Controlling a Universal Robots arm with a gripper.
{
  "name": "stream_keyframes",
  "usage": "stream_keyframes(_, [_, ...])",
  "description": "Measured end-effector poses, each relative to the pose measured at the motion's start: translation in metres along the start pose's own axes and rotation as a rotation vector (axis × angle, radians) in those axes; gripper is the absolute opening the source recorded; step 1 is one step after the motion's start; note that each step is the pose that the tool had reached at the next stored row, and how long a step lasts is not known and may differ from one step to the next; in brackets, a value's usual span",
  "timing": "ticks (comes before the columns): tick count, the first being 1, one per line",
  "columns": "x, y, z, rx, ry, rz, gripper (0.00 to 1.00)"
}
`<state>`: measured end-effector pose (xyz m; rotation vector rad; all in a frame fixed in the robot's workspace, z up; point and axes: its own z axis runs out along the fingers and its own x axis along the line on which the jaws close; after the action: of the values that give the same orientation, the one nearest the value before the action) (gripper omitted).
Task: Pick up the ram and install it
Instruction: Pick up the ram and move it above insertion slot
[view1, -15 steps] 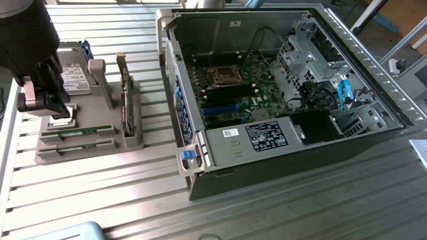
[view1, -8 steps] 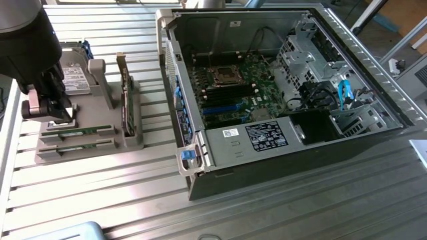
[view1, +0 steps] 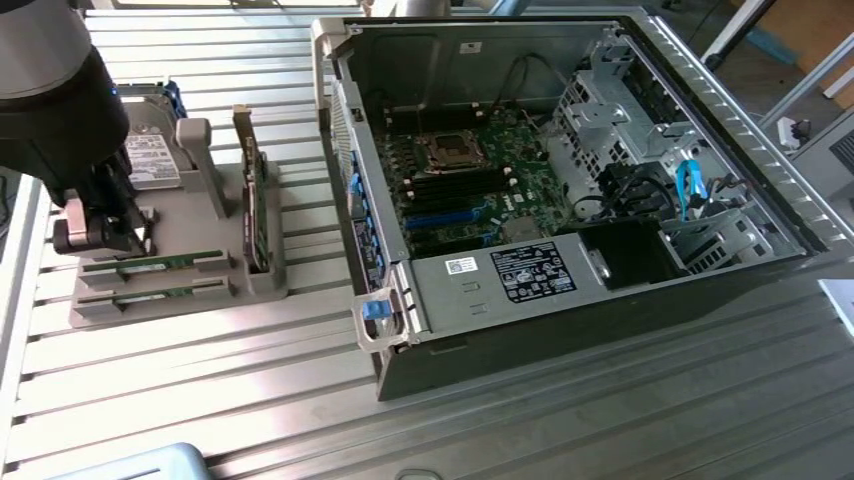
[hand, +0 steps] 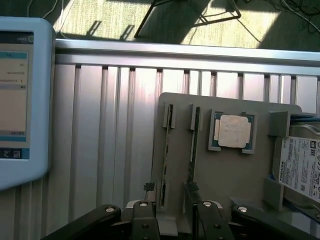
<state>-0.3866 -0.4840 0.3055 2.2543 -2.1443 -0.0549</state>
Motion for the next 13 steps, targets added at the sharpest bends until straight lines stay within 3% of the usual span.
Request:
stream_keyframes(8, [0.0, 0.0025, 0.0175, -0.0024, -0.0001, -0.001, 0.36])
stream_keyframes(13, [0.0, 0.0023, 0.035, -0.0062, -0.0002, -0.003, 0.36])
